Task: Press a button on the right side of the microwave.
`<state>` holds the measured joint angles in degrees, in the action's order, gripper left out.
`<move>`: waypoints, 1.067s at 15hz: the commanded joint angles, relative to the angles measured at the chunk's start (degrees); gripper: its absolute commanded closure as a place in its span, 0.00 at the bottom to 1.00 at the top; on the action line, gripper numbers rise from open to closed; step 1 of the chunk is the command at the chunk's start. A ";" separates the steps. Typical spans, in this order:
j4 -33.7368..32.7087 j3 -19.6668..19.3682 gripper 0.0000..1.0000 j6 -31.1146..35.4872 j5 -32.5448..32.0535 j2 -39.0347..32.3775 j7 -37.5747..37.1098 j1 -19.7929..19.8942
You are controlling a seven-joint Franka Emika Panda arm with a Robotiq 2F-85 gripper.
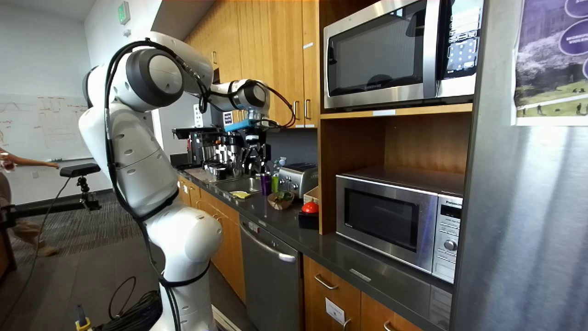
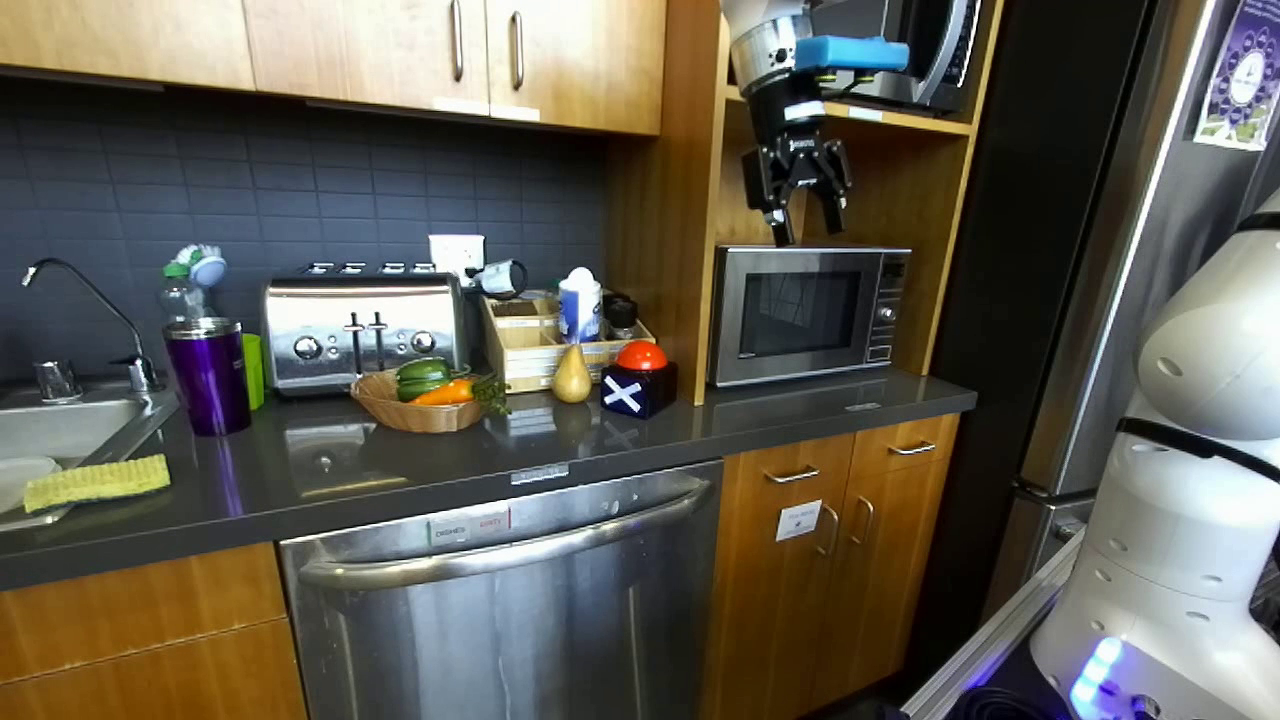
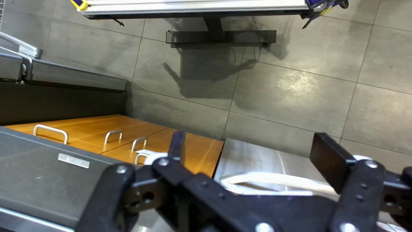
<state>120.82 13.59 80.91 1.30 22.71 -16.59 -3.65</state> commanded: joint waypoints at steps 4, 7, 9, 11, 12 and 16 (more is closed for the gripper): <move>-0.15 -0.76 0.00 -0.13 -0.24 -0.15 -0.29 -0.94; 0.53 -1.62 0.00 0.69 0.35 -0.17 -0.19 -0.39; 1.15 -2.26 0.00 1.20 1.04 0.15 -0.17 -0.07; 1.55 -2.67 0.00 1.38 1.36 0.46 0.02 0.11; 1.77 -2.73 0.00 1.63 1.28 0.70 -0.19 0.22; -0.09 -0.75 0.00 -0.13 -0.24 -0.15 -0.29 -0.94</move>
<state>120.88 13.59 80.91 1.30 22.71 -16.59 -3.65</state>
